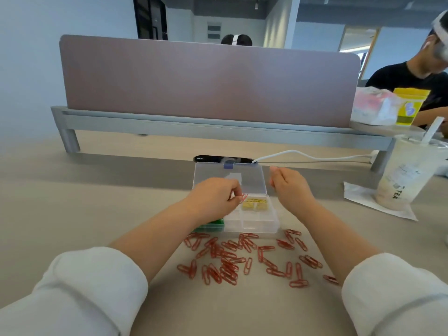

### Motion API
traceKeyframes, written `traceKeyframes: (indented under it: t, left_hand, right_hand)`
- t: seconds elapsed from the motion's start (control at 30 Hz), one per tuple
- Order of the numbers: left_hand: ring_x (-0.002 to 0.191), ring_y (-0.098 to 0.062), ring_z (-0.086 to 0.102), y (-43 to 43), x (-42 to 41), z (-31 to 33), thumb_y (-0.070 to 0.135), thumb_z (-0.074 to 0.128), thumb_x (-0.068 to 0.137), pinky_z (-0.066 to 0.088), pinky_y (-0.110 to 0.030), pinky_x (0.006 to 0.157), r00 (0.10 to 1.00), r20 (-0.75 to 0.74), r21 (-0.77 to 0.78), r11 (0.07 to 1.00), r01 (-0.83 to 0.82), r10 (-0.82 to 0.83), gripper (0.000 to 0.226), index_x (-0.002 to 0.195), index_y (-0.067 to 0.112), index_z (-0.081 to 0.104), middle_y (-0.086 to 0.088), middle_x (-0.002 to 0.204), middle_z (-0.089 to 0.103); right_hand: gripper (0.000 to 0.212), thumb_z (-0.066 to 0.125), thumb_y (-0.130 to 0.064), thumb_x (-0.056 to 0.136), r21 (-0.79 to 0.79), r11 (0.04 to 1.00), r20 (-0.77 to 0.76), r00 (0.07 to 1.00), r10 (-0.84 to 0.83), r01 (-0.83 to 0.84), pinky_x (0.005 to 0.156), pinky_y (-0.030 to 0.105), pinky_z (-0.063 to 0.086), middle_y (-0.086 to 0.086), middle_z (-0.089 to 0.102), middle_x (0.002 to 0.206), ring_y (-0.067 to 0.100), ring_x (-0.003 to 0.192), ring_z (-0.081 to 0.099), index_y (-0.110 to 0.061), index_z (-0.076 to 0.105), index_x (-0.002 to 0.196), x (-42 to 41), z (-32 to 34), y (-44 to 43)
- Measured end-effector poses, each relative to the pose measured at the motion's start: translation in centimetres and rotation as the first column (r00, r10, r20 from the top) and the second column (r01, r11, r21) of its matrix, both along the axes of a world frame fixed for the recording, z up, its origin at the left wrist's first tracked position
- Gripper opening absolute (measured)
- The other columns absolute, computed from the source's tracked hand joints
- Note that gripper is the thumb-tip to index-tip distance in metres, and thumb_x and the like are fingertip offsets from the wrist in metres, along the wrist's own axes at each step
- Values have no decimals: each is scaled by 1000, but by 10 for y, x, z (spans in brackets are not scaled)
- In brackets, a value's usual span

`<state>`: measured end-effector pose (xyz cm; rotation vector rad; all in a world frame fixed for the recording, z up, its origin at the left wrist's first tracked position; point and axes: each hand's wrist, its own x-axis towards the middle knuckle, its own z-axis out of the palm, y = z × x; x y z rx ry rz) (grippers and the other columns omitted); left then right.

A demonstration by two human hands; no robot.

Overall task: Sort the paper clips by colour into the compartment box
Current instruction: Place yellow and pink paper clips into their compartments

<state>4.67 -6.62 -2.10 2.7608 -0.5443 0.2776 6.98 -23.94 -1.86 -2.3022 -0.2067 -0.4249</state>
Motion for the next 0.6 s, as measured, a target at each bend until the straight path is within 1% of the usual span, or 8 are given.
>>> traceKeyframes:
  t: [0.07,0.17,0.23,0.3,0.37,0.43,0.5,0.6]
  left_hand:
    - [77,-13,46,-15,13,0,38,45,94,37,-26,67,1000,-7,54,998,10,-10,23,100,20,59,9,75,48]
    - [80,-13,48,-25,30,-4,34,52,90,39,-26,68,996,-88,111,993,38,-28,20,100,22,64,7,83,50]
    - [76,-10,46,-25,37,-5,38,55,89,37,-23,67,988,-141,117,990,73,-56,21,100,24,67,10,78,50]
    - [69,-6,45,-22,40,-2,40,55,89,35,-22,62,983,-167,101,990,99,-81,23,101,24,67,15,70,46]
    - [63,-2,42,-18,41,1,40,56,88,32,-18,56,981,-165,85,990,114,-99,24,101,23,68,17,67,42]
    - [61,-1,40,-12,41,4,40,60,85,30,-18,55,983,-149,95,988,119,-104,23,100,24,67,16,67,40]
    - [64,-3,39,-8,42,5,43,62,83,31,-22,60,985,-153,126,987,99,-79,25,100,25,65,16,67,38]
    - [76,-9,42,-7,43,4,47,63,81,35,-25,70,987,-152,166,984,70,-45,28,101,27,65,18,68,36]
  right_hand:
    - [46,29,-28,101,34,999,4,1000,6,-6,55,24,31,-2,42,58,11,55,37,-16,38,58,6,-1,-4]
    - [47,29,-32,101,140,988,-50,996,70,-63,53,26,29,-3,39,55,12,53,35,-17,37,57,16,-5,-7]
    - [49,30,-36,100,220,969,-114,984,140,-112,52,24,27,-4,38,53,10,48,35,-17,35,56,20,-7,-7]
    - [51,32,-39,99,261,950,-175,960,219,-169,51,22,28,-3,39,51,6,41,34,-16,37,54,23,-11,-4]
    - [49,34,-36,99,307,928,-208,936,283,-212,48,21,31,1,42,52,5,38,34,-15,41,56,25,-15,1]
    - [39,36,-25,100,384,895,-208,923,323,-227,43,17,34,3,46,55,4,37,37,-14,49,65,25,-18,5]
    - [29,36,-15,100,444,861,-182,916,357,-247,41,14,38,3,53,58,3,38,45,-15,56,79,25,-21,7]
    - [20,37,-8,99,531,800,-148,899,413,-280,53,15,51,5,63,68,3,50,61,-12,56,95,25,-26,9]
